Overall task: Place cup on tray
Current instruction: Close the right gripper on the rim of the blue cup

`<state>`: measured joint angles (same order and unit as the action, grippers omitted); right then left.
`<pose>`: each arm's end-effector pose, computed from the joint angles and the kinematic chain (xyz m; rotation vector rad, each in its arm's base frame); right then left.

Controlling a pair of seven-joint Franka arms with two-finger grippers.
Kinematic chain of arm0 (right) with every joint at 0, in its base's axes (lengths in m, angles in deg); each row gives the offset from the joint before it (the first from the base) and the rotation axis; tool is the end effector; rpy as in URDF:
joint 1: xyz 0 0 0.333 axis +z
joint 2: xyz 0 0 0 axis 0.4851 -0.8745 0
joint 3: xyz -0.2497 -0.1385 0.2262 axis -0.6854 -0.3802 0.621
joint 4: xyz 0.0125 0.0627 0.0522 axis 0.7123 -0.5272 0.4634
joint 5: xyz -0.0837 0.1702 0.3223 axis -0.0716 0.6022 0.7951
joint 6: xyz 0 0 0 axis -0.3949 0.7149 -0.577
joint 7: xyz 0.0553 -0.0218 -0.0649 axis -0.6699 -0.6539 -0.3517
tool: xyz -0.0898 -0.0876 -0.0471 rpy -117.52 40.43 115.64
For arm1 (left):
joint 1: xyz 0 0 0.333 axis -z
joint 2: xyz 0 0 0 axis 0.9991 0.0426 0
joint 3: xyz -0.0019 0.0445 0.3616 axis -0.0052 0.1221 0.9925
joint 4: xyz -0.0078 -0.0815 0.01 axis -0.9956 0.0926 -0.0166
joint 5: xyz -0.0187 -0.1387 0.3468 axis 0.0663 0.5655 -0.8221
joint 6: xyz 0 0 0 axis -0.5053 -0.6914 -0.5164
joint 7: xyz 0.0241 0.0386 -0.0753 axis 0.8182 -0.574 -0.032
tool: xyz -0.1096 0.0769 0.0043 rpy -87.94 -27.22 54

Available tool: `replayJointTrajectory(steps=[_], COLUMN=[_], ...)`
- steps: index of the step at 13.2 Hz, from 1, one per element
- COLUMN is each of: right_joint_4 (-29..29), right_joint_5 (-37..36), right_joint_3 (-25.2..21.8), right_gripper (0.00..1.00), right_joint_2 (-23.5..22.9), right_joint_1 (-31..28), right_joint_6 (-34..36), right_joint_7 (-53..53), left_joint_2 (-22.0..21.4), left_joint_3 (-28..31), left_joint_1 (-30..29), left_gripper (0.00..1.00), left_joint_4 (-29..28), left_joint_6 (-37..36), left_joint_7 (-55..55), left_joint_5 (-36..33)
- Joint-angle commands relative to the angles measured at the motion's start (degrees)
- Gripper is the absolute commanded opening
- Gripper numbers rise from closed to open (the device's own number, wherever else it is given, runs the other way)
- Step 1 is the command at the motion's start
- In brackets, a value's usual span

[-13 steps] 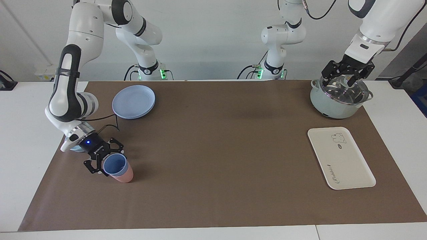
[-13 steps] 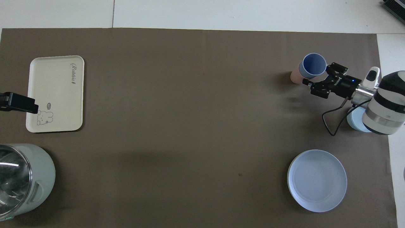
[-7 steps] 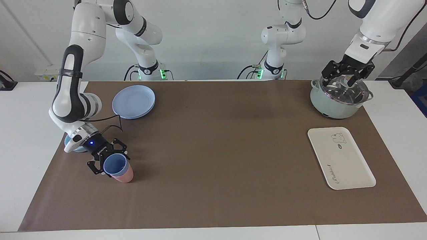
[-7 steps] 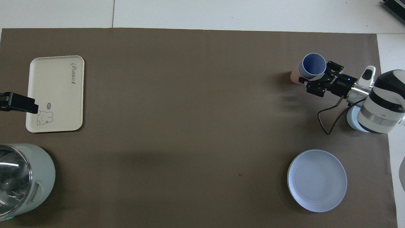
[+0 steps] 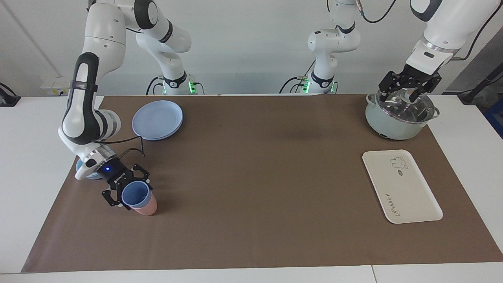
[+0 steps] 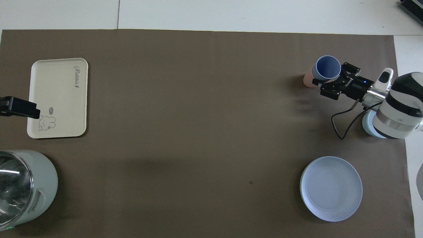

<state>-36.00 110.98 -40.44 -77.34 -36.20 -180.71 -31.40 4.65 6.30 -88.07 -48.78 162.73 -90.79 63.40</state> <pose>0.6614 -0.0798 0.3276 -2.2044 -0.7887 -1.2291 0.5142 -0.0094 0.6594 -3.1371 0.1552 0.0330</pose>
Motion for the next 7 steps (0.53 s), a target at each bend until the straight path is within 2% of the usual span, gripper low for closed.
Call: replayJointTrajectory(steps=[1, 7], right_joint_4=[0.13, 0.13], right_joint_5=[2.32, 2.68], right_joint_3=[0.06, 0.06], right_gripper=[0.99, 0.99], right_joint_2=[-0.20, -0.20], right_joint_1=[0.15, 1.03], right_joint_6=[-1.09, -1.09], right_joint_7=[-2.35, -2.35], left_joint_2=[-1.41, -1.33], left_joint_3=[-0.06, -0.06], left_joint_1=[-0.11, 0.16], left_gripper=[1.00, 1.00], left_joint_4=[-1.51, -1.51], left_joint_6=[0.77, 2.00], left_joint_7=[-0.61, -0.17], left_joint_5=[0.19, 0.19])
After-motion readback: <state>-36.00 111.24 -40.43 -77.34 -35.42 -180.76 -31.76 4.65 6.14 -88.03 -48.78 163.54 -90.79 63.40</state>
